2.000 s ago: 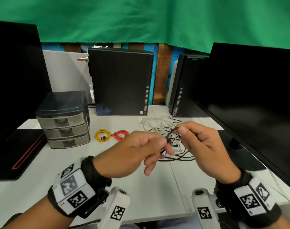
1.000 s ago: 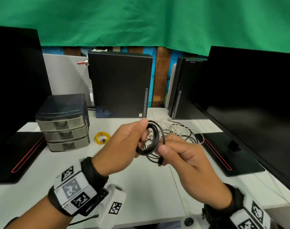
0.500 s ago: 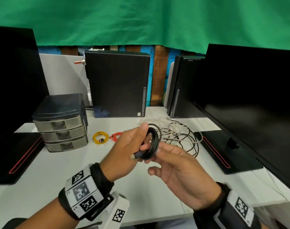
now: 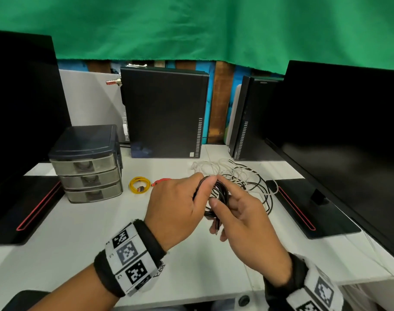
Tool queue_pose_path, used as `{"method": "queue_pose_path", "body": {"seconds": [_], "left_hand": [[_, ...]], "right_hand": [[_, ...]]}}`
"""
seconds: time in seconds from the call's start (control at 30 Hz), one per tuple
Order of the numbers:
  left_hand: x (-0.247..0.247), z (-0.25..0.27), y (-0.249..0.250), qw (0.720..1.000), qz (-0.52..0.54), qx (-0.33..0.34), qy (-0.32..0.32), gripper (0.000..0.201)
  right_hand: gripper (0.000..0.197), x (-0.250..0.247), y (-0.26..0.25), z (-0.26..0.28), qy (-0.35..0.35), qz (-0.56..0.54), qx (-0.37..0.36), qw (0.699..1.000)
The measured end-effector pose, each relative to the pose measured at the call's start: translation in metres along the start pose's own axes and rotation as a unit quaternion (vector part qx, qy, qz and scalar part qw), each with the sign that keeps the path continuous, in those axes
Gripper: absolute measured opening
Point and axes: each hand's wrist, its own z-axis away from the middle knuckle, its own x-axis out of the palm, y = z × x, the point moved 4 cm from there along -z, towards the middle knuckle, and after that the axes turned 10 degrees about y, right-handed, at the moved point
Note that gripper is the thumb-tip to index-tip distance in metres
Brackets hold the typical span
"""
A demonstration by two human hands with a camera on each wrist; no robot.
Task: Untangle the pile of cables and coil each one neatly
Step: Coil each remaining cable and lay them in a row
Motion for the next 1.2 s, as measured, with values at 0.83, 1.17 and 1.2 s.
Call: {"method": "queue_pose_path", "body": {"seconds": [0.83, 1.17, 1.2], "left_hand": [[0.007, -0.009, -0.057, 0.982, 0.108, -0.145, -0.044, 0.045], [-0.047, -0.022, -0.129, 0.903, -0.078, -0.287, -0.309, 0.037], [-0.053, -0.026, -0.132, 0.907, -0.073, -0.297, -0.289, 0.035]], "right_hand": [[0.030, 0.032, 0.006, -0.033, 0.042, -0.155, 0.062, 0.985], [0.024, 0.077, 0.088, -0.064, -0.032, -0.008, 0.204, 0.978], [0.025, 0.085, 0.097, -0.063, -0.057, 0.017, 0.221, 0.973]]}}
